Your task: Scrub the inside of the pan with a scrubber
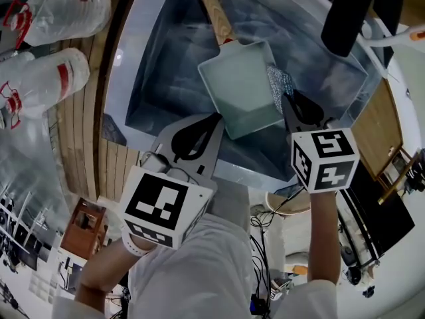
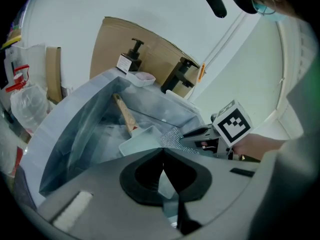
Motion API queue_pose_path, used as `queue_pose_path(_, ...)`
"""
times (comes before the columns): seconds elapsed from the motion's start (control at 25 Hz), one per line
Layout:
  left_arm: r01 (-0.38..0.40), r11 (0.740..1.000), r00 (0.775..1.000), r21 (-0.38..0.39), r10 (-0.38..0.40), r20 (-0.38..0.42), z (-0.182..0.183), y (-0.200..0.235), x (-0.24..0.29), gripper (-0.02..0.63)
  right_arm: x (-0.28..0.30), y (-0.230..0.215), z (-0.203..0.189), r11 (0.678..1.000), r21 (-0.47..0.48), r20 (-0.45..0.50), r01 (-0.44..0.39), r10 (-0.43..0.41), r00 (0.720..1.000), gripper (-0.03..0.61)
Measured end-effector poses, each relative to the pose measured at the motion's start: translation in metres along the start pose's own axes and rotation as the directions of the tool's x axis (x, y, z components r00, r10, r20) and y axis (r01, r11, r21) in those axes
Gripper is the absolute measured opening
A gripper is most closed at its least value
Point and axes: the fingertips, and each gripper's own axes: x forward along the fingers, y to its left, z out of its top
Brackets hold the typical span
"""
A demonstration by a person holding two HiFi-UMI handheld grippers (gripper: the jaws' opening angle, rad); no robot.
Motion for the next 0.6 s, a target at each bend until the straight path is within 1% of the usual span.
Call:
queue_pose_path(0.2, 0.005, 1.0, 1.0, 0.021, -0.004, -0.026, -0.002, -0.004, 0.008, 0.006, 0.009, -0.004, 0.0, 1.0, -0.03, -0.011, 0.009, -0.01, 1.0, 0.044)
queue_pose_path(0.36, 0.007, 1.0, 1.0, 0.003, -0.007, -0.027, -0.001, -0.005, 0.008, 0.006, 0.016, -0.006, 0.006, 0.999, -0.032, -0.013, 0.011, -0.011, 1.0, 0.044)
queue_pose_path(0.48, 0.002, 1.0, 1.0, -0.016, -0.002, -0.026, 0.0, -0.002, 0.009, 0.006, 0.022, -0.008, 0.017, 1.0, -0.023, 0.001, 0.014, -0.014, 1.0, 0.044)
queue_pose_path(0.6, -0.006, 1.0, 1.0, 0.0, 0.006, -0.025, 0.0, 0.0, 0.01, 0.006, 0.028, -0.009, 0.033, 1.0, -0.022, 0.028, 0.019, -0.019, 0.999, 0.046)
